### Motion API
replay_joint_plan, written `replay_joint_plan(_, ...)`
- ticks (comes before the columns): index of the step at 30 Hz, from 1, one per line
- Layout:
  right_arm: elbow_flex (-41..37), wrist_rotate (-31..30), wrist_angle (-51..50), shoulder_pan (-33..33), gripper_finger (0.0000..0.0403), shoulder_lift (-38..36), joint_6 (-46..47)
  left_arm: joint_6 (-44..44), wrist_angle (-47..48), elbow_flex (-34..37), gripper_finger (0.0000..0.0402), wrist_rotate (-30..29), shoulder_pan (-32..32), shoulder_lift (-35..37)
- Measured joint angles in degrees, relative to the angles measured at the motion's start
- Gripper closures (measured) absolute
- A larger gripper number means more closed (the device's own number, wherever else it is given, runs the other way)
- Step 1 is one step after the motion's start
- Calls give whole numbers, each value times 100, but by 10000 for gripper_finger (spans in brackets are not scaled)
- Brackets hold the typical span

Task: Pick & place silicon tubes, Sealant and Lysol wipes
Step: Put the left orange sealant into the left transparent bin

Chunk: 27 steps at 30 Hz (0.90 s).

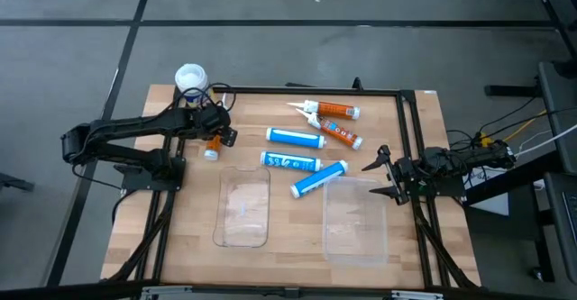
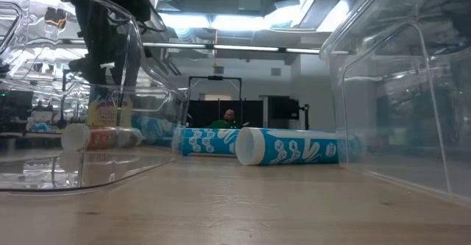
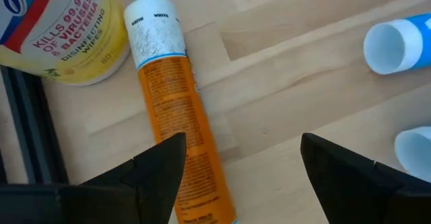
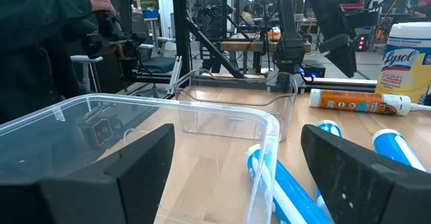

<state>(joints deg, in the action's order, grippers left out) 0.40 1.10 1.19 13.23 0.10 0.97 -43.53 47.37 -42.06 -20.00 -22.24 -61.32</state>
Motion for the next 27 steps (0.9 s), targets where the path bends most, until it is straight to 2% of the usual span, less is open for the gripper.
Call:
replay_joint_plan(8, 0, 0, 0, 2, 80, 0, 0, -100, 85, 0, 87, 199, -4, 0)
replay_joint_plan(13, 0, 0, -2, 2, 80, 0, 0, -153, 133, 0, 64, -15, -4, 0)
replay_joint_plan(18, 0, -1, -2, 1, 80, 0, 0, -135, 276, 0, 65, 139, -81, -27)
replay_joint_plan(27, 0, 0, 0, 2, 80, 0, 0, -185, 516, 0, 66, 296, -460, -515)
